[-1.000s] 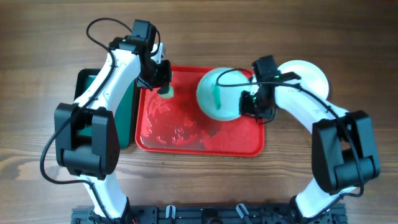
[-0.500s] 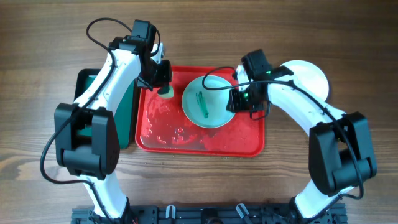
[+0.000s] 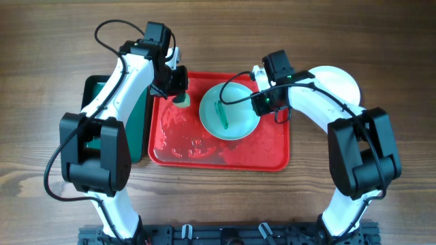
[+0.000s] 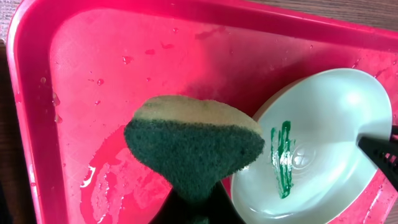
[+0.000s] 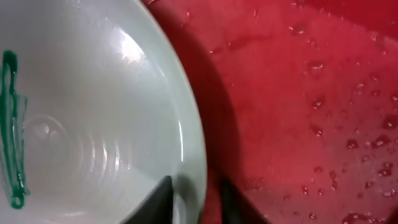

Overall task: Clean dirty plates on tray and stack at the side
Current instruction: 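Drag the last plate leftward under the sponge with the right gripper, then scrub the last plate with the sponge in the left gripper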

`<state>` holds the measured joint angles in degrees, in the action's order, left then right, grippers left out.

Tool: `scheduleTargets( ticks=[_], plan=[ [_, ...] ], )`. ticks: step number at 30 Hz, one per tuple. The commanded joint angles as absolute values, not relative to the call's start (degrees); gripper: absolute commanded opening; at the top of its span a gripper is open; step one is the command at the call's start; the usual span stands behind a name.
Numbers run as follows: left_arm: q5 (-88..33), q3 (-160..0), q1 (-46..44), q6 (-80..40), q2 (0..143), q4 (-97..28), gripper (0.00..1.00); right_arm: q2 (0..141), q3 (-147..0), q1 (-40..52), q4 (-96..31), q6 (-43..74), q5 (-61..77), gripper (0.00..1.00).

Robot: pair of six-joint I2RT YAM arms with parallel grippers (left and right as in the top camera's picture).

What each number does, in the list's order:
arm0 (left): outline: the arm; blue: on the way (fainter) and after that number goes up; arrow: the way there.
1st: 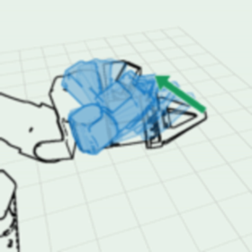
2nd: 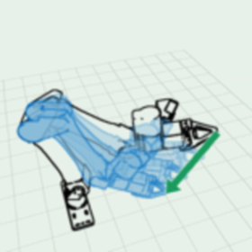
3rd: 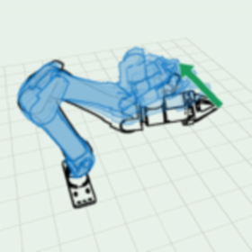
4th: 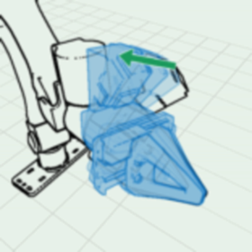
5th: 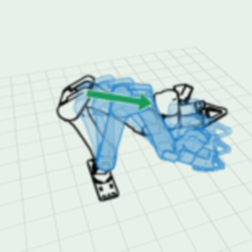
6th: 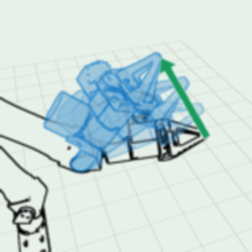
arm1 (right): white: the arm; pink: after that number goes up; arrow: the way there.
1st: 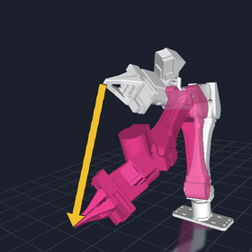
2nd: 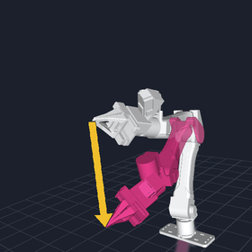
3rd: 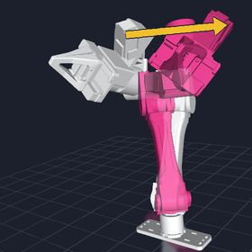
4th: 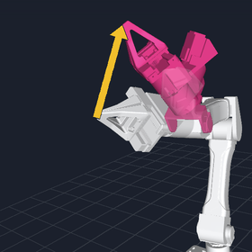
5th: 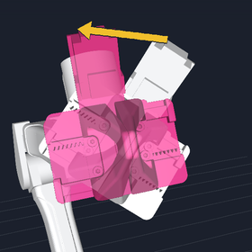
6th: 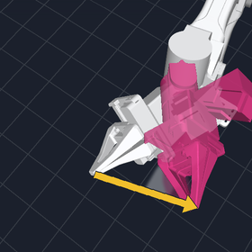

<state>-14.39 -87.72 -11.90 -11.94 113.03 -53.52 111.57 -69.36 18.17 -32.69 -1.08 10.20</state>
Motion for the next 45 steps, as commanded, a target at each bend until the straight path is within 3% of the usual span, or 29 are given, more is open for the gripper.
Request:
scheduleTargets(
  ticks=[1,6,11,19,24,31,45],
  plan=[
    [-13.8,-88.31,-11.81,-12.71,113.25,-53.06,0.04,113.12,-69.69,18.13,-32.38,-2.81,9.91,0.04],
    [-13.82,-88.31,-11.84,-12.71,113.25,-52.99,0.04,113.14,-70.85,18.13,-36.05,-0.64,12.62,0.04],
    [-13.87,-88.29,-11.9,-12.71,113.25,-52.93,0.04,113.32,-71.7,18.22,-35.07,11.53,28.29,0.04],
    [-13.8,-88.29,-14.85,-12.71,113.25,-53.12,0.04,117.27,-71.55,21.89,-26.96,30.24,20.71,0.04],
    [-11.44,-87.72,-16.38,-12.73,113.27,-52.38,0.04,117.71,-71.55,23.81,-25.91,30.2,19.68,0.04],
    [1.91,-81.21,-17.32,-20.43,113.27,-47.44,0.04,117.71,-71.55,24.1,-25.96,30.0,19.22,0.04],
    [1.98,-71.02,-22.55,-19.75,113.27,-33.78,0.04,117.73,-71.55,24.1,-25.93,29.93,19.22,0.04]
  ],
)
